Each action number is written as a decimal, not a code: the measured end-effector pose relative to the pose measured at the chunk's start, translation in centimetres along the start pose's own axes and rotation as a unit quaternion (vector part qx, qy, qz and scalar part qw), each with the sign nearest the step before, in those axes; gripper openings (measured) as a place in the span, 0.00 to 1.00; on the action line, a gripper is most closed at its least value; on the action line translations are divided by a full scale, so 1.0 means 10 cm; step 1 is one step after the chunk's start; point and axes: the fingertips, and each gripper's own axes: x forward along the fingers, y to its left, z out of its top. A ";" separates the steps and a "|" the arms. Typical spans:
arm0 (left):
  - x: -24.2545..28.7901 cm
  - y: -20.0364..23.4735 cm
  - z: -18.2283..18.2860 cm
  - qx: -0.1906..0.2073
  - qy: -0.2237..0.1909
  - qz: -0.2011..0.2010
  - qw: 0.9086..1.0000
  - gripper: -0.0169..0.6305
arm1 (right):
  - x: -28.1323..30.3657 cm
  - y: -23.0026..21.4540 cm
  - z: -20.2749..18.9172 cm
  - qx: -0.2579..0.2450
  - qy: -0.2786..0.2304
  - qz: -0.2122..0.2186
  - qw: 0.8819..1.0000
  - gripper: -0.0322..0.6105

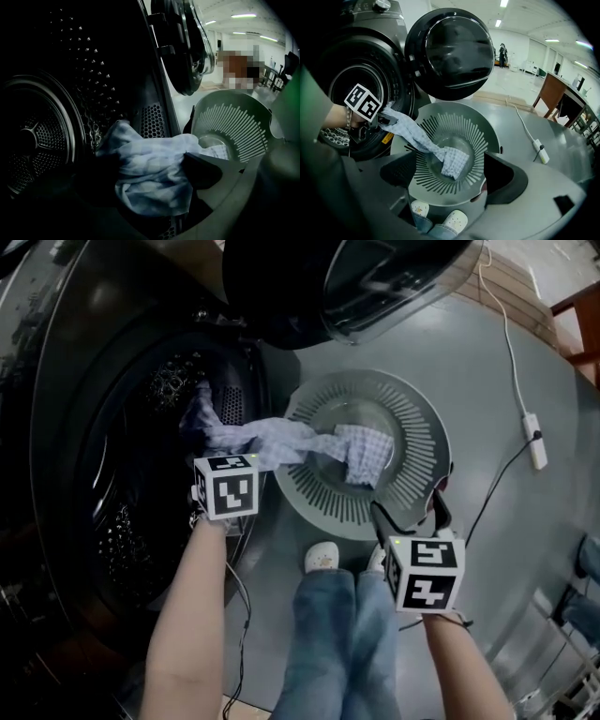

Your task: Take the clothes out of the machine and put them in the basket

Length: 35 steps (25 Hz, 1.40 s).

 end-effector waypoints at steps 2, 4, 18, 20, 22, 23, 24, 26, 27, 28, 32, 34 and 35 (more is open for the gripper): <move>0.03 -0.01 0.01 0.004 -0.008 -0.005 1.000 0.68 | 0.03 0.00 0.00 -0.004 -0.003 0.002 1.000 0.75; 0.04 -0.01 0.02 0.007 -0.011 -0.007 1.000 0.68 | 0.05 0.00 -0.01 -0.009 -0.004 0.001 1.000 0.75; -0.56 0.06 -0.07 -0.050 -0.009 0.039 0.998 0.16 | -0.29 0.11 -0.13 -0.014 -0.002 0.009 1.000 0.74; -0.67 -0.02 -0.01 -0.071 -0.020 0.025 0.997 0.15 | -0.36 0.14 -0.06 -0.015 -0.009 0.010 1.000 0.74; -0.77 -0.17 0.08 -0.076 -0.033 0.007 0.997 0.15 | -0.43 0.13 -0.02 -0.013 -0.014 0.009 1.000 0.74; -0.83 -0.27 0.13 -0.074 -0.040 -0.004 0.996 0.15 | -0.47 0.12 0.00 -0.011 -0.016 0.008 1.000 0.73; -0.88 -0.38 0.18 -0.071 -0.046 -0.016 0.996 0.15 | -0.51 0.11 0.02 -0.008 -0.018 0.007 1.000 0.73; -1.00 -0.59 0.29 -0.069 -0.058 -0.043 0.995 0.15 | -0.59 0.09 0.04 0.001 -0.022 0.004 1.000 0.73; -1.06 -0.72 0.36 -0.067 -0.066 -0.060 0.994 0.15 | -0.63 0.06 0.05 0.006 -0.025 0.001 1.000 0.73; -1.12 -0.86 0.43 -0.064 -0.075 -0.079 0.992 0.15 | -0.67 0.02 0.06 0.011 -0.028 -0.004 1.000 0.73; -1.36 -1.45 0.73 -0.047 -0.108 -0.166 0.979 0.15 | -0.77 -0.15 0.04 0.033 -0.031 -0.018 0.999 0.73; -1.44 -1.68 0.82 -0.051 -0.113 -0.202 0.971 0.15 | -0.80 -0.26 0.02 0.045 -0.031 -0.028 0.998 0.73; -1.48 -1.78 0.86 -0.058 -0.117 -0.222 0.966 0.15 | -0.82 -0.32 0.00 0.050 -0.032 -0.034 0.998 0.73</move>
